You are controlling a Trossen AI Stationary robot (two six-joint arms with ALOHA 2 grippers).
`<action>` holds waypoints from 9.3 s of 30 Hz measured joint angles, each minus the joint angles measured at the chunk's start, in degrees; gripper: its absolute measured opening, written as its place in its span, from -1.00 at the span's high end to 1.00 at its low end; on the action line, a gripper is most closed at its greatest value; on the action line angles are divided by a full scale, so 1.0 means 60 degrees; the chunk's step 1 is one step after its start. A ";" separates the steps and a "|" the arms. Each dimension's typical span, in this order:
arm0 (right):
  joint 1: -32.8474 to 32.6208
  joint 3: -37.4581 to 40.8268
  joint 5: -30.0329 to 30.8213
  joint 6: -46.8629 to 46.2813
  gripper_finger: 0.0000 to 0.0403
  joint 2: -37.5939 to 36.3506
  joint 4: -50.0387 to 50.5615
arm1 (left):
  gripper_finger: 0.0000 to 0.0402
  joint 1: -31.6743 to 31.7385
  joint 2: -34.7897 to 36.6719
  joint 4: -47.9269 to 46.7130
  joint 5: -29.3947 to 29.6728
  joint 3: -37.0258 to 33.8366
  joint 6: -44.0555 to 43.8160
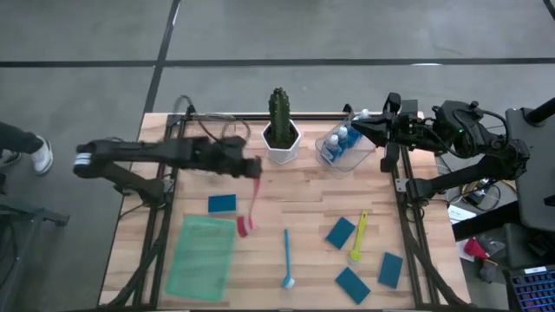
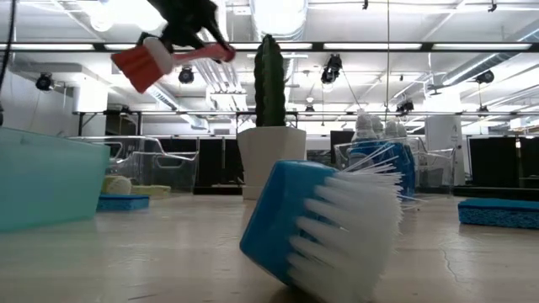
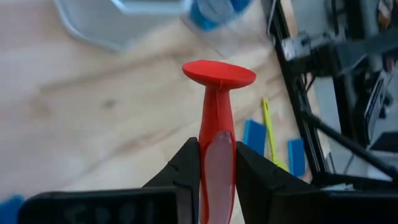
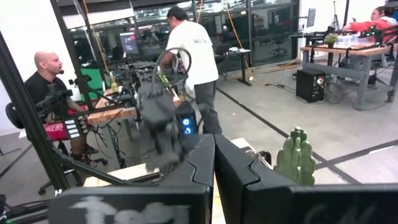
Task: Pick & Place Kitchen Sink Supplies
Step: Put the red dish brush into the left transparent bin, then put the blue dish brush into the left transparent bin, then put the green dish brush into the left transparent bin
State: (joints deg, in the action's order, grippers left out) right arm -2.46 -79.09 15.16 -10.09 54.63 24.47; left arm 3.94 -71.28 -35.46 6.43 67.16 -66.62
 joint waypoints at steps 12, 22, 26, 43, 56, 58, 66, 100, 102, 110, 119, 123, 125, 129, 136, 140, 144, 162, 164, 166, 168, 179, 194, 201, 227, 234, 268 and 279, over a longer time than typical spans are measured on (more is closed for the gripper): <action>0.0000 0.0004 -0.0004 -0.0048 0.96 0.0319 -0.0005 | 0.66 0.3626 0.2146 -0.0818 0.0175 0.0000 0.3130; -0.0004 0.0004 0.0197 -0.0076 0.96 0.0418 -0.0197 | 0.66 0.6504 0.2443 -0.0947 -0.0664 0.0078 0.6177; 0.0004 0.0004 0.0590 -0.0197 0.96 0.0490 -0.0211 | 0.66 0.6846 0.2018 -0.1286 -0.0654 0.0513 0.7281; 0.0004 0.0004 0.1330 -0.0304 0.96 0.1121 -0.0702 | 0.66 0.7038 -0.1667 -0.3293 -0.0665 0.1118 0.8083; 0.0000 0.0004 0.1759 -0.0291 0.96 0.1094 -0.0710 | 0.65 0.7038 -0.3579 -0.3769 -0.0973 0.1115 0.8363; 0.0004 0.0004 0.1763 -0.0291 0.96 0.1094 -0.0710 | 0.64 0.7038 -0.3763 -0.3771 -0.1115 0.1115 0.8263; 0.0018 0.0004 0.2055 -0.0251 0.96 0.1087 -0.0707 | 0.54 0.7057 -0.4461 -0.3791 -0.1500 0.1115 0.8242; 0.0015 0.0028 0.0186 -0.4021 0.96 0.1046 0.4578 | -0.12 0.7040 -0.0240 -0.3036 -0.2122 0.1126 0.6972; 0.0015 0.0047 0.0164 -0.4120 0.96 0.1046 0.4732 | -0.12 0.6933 0.0177 -0.2646 -0.2443 0.1126 0.6735; 0.0018 0.0051 0.0237 -0.2932 0.96 0.1065 0.3282 | -0.12 0.5484 0.1188 -0.1756 -0.3075 0.1118 0.5191; 0.0022 0.0058 0.1020 -0.1523 0.96 0.1094 0.2323 | -0.12 0.2139 0.0980 -0.1083 -0.1789 0.1111 0.3086; 0.0025 0.0058 0.1078 -0.0928 0.96 0.1094 0.2273 | -0.12 0.0484 0.0570 -0.0558 -0.1062 0.1111 0.1760; 0.0018 0.0058 0.1075 -0.0751 0.96 0.1094 0.2309 | -0.12 -0.0313 0.0285 -0.0297 -0.0482 0.1111 0.1036; 0.0018 0.0058 0.1071 -0.0358 0.96 0.1094 0.2514 | -0.12 -0.1645 -0.0516 0.0240 0.0953 0.1111 -0.0024; 0.0018 0.0058 0.0933 0.0192 0.96 0.0995 0.3759 | -0.12 -0.3023 -0.2478 0.2172 0.1522 0.1104 -0.2377; 0.0018 0.0058 0.0914 0.0328 0.96 0.0784 0.4571 | -0.12 -0.3422 -0.3684 0.2990 0.1472 0.1257 -0.3414; 0.0018 0.0062 0.0898 0.0405 0.96 0.0484 0.4856 | -0.12 -0.3533 -0.4817 0.2795 0.1072 0.1867 -0.3913; 0.0015 0.0777 0.0896 0.0726 0.96 -0.0092 0.4890 | -0.12 -0.3529 -0.8506 -0.1769 -0.0999 0.5802 -0.4514; 0.0015 0.0780 0.0896 0.0730 0.96 -0.0124 0.4873 | -0.12 -0.3526 -0.8712 -0.1772 -0.1227 0.5818 -0.4528; 0.0015 0.0780 0.0896 0.0767 0.96 -0.0160 0.4874 | -0.12 -0.3513 -0.8859 -0.1813 -0.1463 0.5804 -0.4692; 0.0015 0.0783 0.0896 0.0841 0.96 -0.0170 0.4845 | -0.11 -0.3511 -0.8949 -0.1850 -0.1557 0.5788 -0.4762; 0.0015 0.0783 0.0896 0.1045 0.96 -0.0225 0.4838 | 0.34 -0.3460 -0.9049 -0.2051 -0.1729 0.5614 -0.4646; 0.0015 0.0794 0.0897 0.1457 0.96 -0.0210 0.4790 | 0.92 -0.2962 -0.9035 -0.2004 -0.1695 0.5475 -0.4103; 0.0015 0.0794 0.0900 0.1603 0.96 -0.0218 0.4794 | 0.94 -0.2839 -0.9022 -0.1970 -0.1843 0.5540 -0.3714; 0.0018 0.0836 0.0903 0.1694 0.96 -0.0196 0.4024 | 0.94 -0.1159 -0.4395 -0.8509 -0.0031 0.5646 -0.1327; 0.0018 0.0874 0.0933 0.1666 0.96 -0.0077 0.3220 | 0.94 0.1847 -0.2441 -0.8908 0.1557 0.5322 0.1159; 0.0018 0.0882 0.1234 0.0435 0.96 0.0853 0.3969 | 0.80 0.6638 -0.2802 -0.4916 -0.0489 -0.0081 0.6252; 0.0018 0.0882 0.0468 -0.2239 0.96 0.0828 0.6047 | 0.24 0.6627 -0.2651 -0.4918 -0.1139 0.0342 0.6341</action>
State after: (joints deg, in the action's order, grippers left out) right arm -2.35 -73.80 17.96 -23.52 59.59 60.75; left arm 43.70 -87.19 -64.97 -0.40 69.21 -28.58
